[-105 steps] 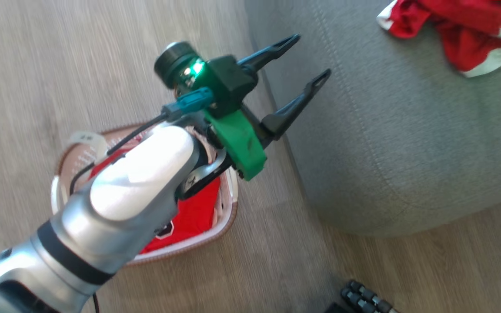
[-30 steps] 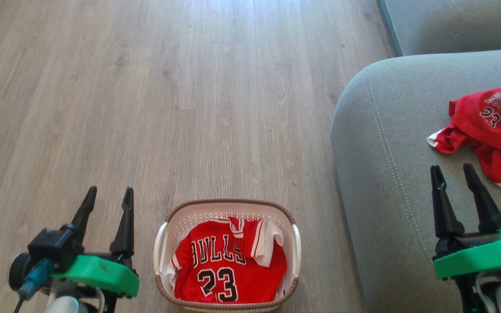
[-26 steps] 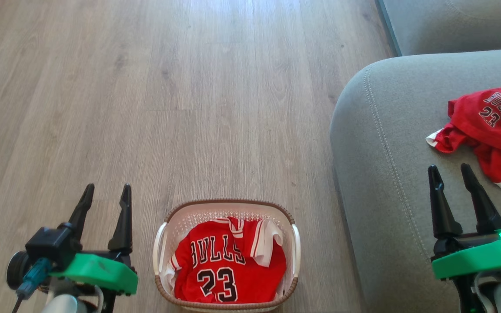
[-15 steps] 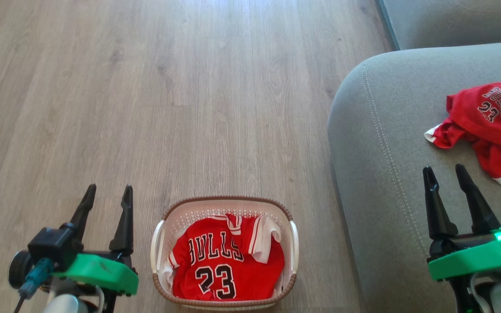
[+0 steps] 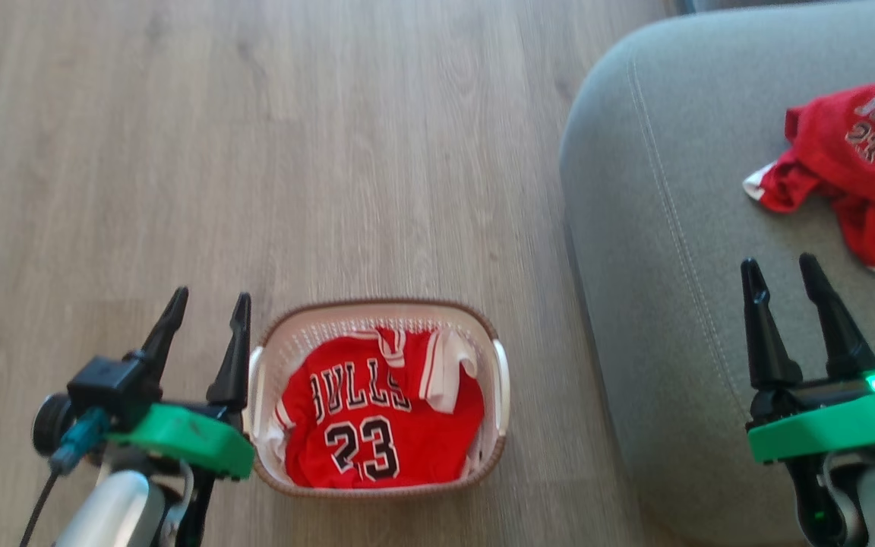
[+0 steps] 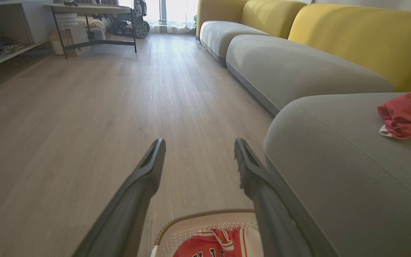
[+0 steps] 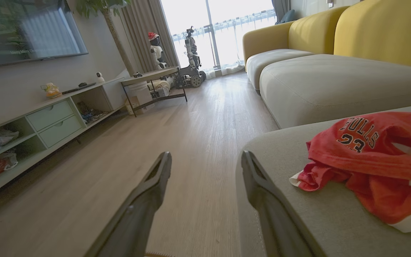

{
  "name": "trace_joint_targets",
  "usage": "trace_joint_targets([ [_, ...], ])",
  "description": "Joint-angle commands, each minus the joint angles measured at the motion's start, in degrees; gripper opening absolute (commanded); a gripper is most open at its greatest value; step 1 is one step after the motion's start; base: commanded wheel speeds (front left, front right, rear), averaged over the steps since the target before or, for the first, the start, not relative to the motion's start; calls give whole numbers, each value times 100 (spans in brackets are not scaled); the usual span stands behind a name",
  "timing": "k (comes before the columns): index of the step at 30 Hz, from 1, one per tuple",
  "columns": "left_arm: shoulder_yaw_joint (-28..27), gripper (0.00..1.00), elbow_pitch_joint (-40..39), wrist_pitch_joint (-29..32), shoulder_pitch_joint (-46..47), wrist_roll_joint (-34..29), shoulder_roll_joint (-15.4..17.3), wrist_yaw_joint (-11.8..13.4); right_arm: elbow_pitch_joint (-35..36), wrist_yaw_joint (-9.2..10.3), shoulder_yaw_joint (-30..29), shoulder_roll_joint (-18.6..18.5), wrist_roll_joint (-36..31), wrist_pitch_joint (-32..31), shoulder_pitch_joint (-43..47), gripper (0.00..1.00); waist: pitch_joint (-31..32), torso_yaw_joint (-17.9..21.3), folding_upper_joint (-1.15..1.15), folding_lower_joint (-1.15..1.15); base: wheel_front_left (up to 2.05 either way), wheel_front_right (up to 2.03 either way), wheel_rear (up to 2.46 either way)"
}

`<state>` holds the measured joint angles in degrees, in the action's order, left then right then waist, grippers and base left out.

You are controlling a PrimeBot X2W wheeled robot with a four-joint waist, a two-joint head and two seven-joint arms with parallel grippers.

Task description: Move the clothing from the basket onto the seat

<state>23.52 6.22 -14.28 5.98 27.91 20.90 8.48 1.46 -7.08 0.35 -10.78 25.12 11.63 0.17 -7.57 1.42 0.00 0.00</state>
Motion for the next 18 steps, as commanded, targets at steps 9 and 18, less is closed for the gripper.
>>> trace_joint_targets([
  [9, 34, 100, 663, 72, 1272, -87, -69, -387, 370, -41, 149, 17, -112, 196, -666, 100, -1274, 423, 0, 0, 0, 0, 0],
  [18, 300, 100, 1842, 122, 2151, -121, -283, -835, 522, -41, 163, 140, -131, 298, -1057, 100, -2044, 625, 0, 0, 0, 0, 0],
])
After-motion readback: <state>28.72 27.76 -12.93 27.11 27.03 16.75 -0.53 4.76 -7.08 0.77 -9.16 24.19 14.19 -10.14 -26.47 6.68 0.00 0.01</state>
